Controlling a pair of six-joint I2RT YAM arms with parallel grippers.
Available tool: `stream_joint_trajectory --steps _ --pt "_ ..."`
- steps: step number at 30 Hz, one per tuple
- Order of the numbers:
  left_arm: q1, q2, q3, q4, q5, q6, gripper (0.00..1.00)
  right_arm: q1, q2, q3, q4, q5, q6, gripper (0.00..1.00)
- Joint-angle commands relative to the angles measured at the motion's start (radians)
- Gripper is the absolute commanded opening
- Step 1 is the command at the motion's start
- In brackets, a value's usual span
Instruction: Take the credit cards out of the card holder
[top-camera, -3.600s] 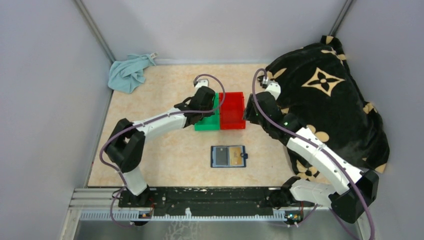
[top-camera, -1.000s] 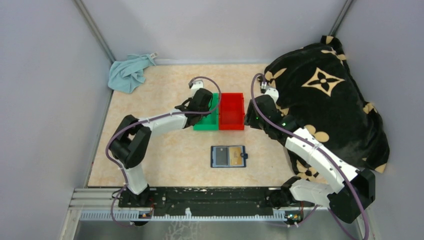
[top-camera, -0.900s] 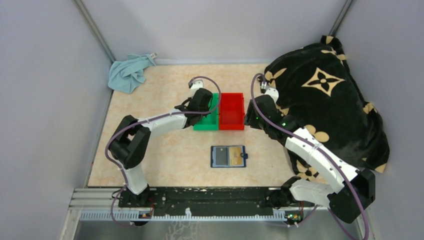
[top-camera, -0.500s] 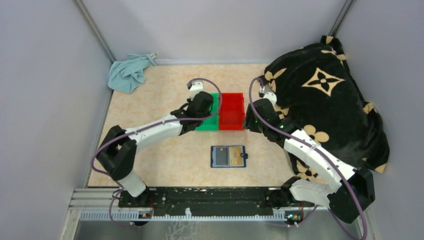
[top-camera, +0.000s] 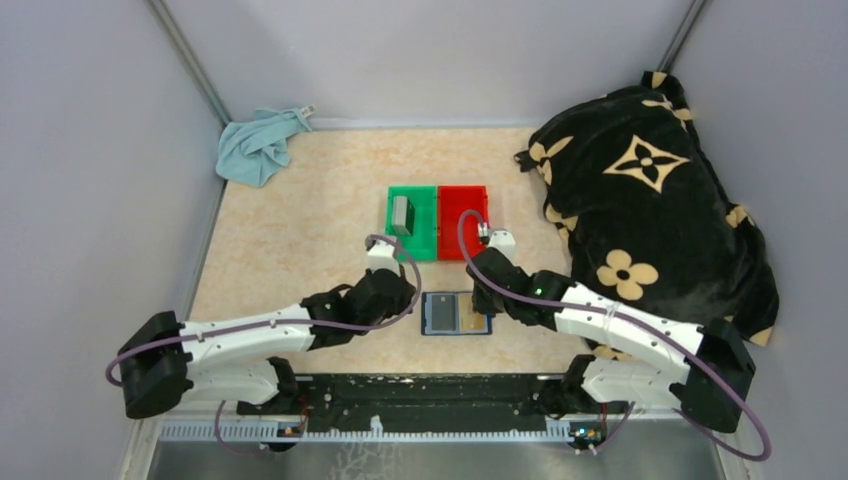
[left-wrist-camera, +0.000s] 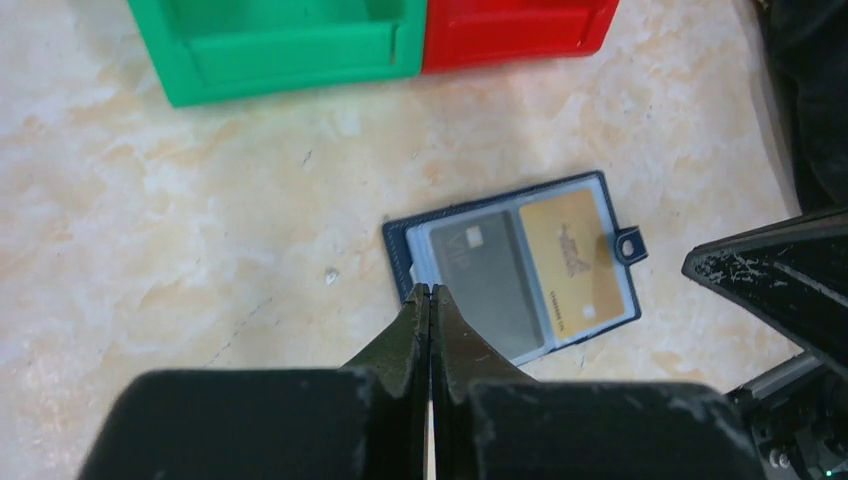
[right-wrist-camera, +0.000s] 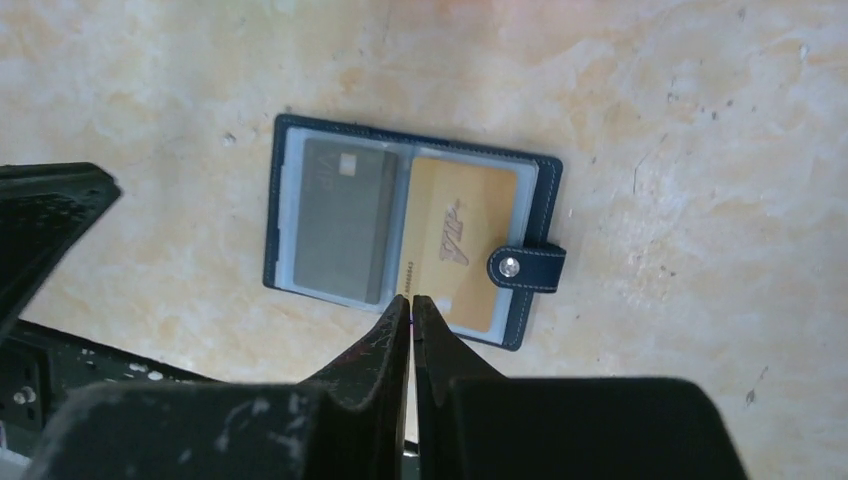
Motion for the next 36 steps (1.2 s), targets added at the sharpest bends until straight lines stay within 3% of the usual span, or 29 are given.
stream_joint_trajectory --steps 1,4,7,9,13,18,20,25,30,33,36 --pt "-0.014 -0.086 -0.092 0.039 0.058 -0.068 0.00 0.023 0.004 -0.054 0.043 0.025 0.064 0.04" --pt "-0.037 -0.086 -0.113 0.011 0.038 -0.097 0.00 0.048 0.008 -0.064 0.064 0.038 0.075 0.08" --pt "-0.048 -0.085 -0.115 -0.016 0.016 -0.143 0.00 0.102 0.069 -0.011 0.034 0.079 0.071 0.39" --pt "-0.049 -0.103 -0.121 -0.028 -0.005 -0.177 0.00 0.126 0.128 0.037 0.010 0.107 0.071 0.49" --pt "-0.047 -0.130 -0.158 -0.018 -0.073 -0.179 0.27 0.135 0.241 0.104 -0.015 0.121 0.075 0.51" --pt "-0.047 -0.131 -0.143 -0.081 -0.101 -0.195 0.31 0.137 0.332 0.157 -0.047 0.177 0.061 0.45" --pt "-0.047 -0.140 -0.143 -0.058 -0.096 -0.159 0.27 0.136 0.364 0.187 -0.078 0.199 0.060 0.41" --pt "-0.047 -0.122 -0.138 0.105 0.000 -0.026 0.12 0.066 0.340 0.174 -0.083 0.155 0.075 0.17" --pt "-0.046 -0.053 -0.127 0.299 0.140 0.032 0.03 -0.008 0.254 0.099 -0.052 0.117 0.055 0.06" --pt "-0.040 -0.013 -0.117 0.359 0.179 0.026 0.17 -0.026 0.254 0.065 -0.027 0.089 0.032 0.02" --pt "-0.032 0.016 -0.123 0.378 0.200 -0.057 0.66 -0.031 0.261 0.042 -0.005 0.058 0.030 0.00"
